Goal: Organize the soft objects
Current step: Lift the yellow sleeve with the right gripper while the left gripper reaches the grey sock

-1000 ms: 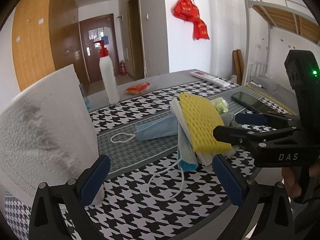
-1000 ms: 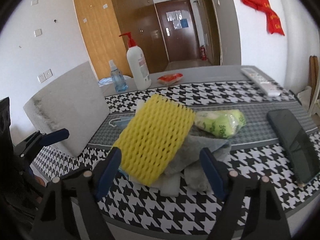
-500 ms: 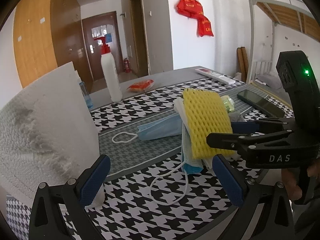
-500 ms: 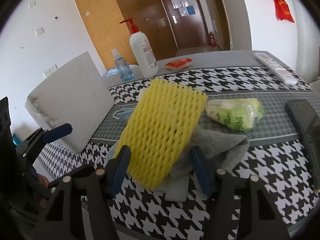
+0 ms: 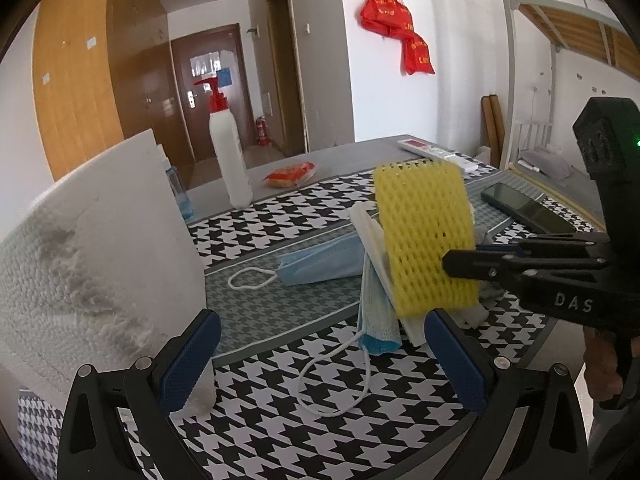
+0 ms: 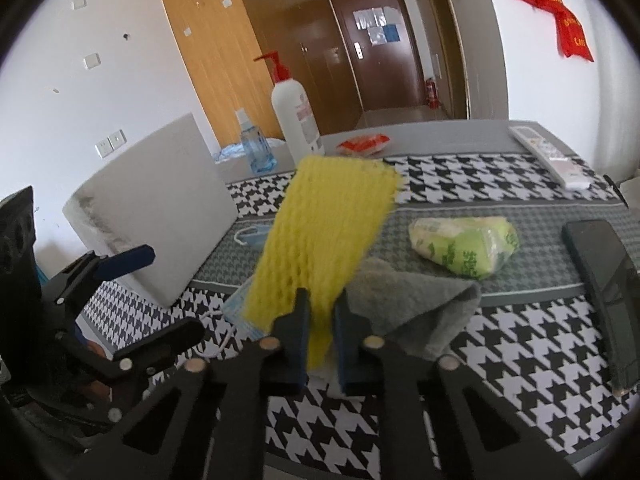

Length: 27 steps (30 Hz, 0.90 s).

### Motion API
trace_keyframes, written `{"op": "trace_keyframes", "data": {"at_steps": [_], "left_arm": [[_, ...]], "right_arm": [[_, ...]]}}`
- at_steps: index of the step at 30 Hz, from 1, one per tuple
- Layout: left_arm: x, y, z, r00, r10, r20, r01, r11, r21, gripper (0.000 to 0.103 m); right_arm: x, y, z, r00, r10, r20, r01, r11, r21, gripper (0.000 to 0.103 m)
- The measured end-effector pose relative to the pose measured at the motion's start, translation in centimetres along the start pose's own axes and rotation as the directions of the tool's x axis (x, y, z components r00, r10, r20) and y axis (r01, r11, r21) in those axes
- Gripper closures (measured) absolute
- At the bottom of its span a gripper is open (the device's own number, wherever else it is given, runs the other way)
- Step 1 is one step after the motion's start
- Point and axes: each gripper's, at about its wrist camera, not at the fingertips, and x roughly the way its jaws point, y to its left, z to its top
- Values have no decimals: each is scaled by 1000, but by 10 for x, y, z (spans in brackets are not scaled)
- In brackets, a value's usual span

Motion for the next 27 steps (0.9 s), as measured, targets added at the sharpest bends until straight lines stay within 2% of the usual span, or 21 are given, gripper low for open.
{"op": "trace_keyframes", "data": {"at_steps": [8,16,27], "left_arm": [[0,-6,8,1000,-10,18,9,1000,5,1],[8,-14,17,998,-63,5,63,998,3,1],[12,-48,30,990,-138,36,134,986,95,1]], "right_arm": [[-31,-9,5,997,-39,71,39,999,5,91],[-47,-21,-1,991,-91,99,88,995,43,91],[-70,-39,-11,979,-170,115,157,982,108,91]]}}
